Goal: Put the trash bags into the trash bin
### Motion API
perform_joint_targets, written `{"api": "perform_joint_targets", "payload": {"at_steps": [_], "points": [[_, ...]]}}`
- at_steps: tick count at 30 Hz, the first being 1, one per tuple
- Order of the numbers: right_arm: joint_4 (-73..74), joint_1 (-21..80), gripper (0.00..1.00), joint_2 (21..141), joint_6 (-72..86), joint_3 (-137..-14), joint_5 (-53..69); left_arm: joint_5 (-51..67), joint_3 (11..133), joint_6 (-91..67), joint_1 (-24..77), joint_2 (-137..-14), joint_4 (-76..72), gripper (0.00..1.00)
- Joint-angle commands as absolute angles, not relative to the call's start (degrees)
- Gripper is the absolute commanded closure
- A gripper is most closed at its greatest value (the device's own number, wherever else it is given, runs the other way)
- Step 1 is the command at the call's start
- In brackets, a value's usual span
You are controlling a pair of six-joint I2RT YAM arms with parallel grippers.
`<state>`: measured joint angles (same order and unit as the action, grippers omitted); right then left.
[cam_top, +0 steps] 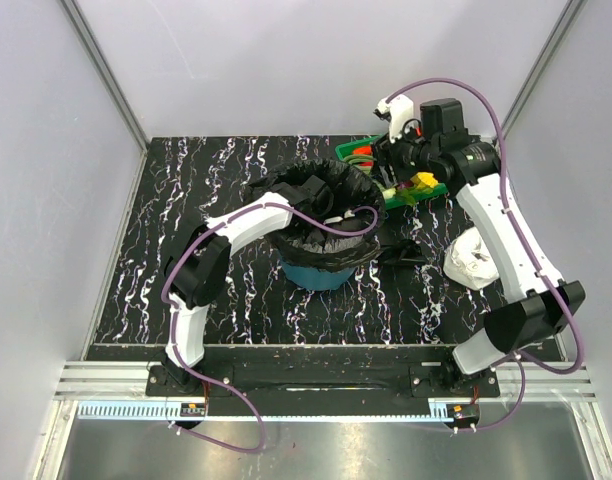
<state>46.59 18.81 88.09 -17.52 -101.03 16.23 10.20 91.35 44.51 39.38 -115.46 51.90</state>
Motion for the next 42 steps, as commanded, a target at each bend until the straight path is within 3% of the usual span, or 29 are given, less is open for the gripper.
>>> {"api": "perform_joint_targets", "payload": {"at_steps": [1,15,22,42], "points": [[46.32,18.54,0.37,90.35,-15.30,-103.36,20.83,9.49,90.79,44.56,39.64,-113.47,50.71,0.18],[45.79,20.39,0.31,95.53,-14.33,-103.71,23.29,9.05,89.03,44.47,39.55,-113.91,49.40,0.16],[45.70,22.85,0.36,97.90,-14.85,-103.27,21.72,8.97,89.03,44.47,39.64,-113.64,49.31,0.16],[45.61,27.16,0.33,99.05,-17.14,-102.57,15.56,8.35,86.93,45.18,39.64,-115.40,47.90,0.16]]}}
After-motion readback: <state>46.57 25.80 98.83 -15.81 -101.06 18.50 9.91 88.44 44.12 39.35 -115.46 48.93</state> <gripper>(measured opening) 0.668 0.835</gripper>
